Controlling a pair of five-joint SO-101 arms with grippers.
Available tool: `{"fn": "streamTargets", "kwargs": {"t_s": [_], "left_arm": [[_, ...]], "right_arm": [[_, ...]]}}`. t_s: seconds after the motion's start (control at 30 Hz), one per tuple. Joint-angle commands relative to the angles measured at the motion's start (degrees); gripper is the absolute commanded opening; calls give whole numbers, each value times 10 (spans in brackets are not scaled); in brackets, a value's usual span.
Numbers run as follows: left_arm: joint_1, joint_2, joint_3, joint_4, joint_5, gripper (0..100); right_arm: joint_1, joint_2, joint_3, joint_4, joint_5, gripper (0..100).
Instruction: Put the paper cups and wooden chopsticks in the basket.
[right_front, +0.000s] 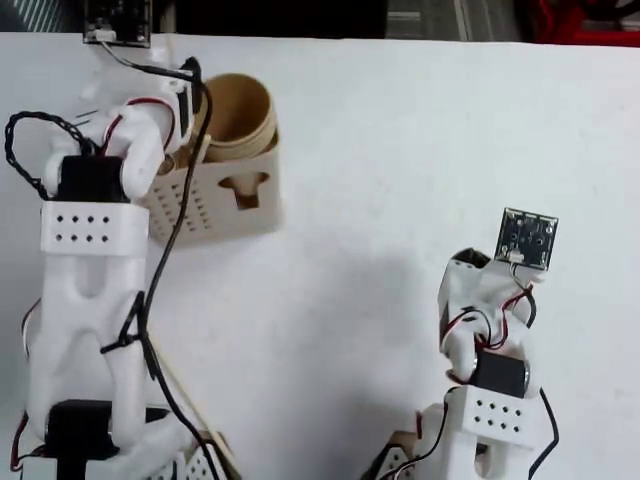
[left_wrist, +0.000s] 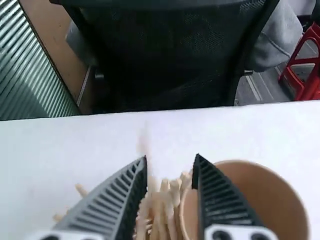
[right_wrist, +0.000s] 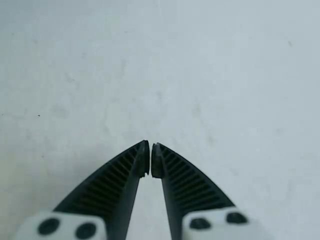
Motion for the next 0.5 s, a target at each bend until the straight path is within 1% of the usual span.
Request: {"fn": "streamTargets", "kwargs": {"t_s": [0.0,0.07,0.3,0.47], "left_arm": [[-2,-59,-23,40,-20,166],[0,-102,-22,72,-23,166],[-5,-269,-18,198,-75,165],[-61,-354,-17,288,-92,165]], "right_arm": [[-6,3,-8,-11,-1,24],[-7,3,-8,-11,-1,25],[-36,7,-7,-6,0,25],[-44,3,-14,16,0,25]]}}
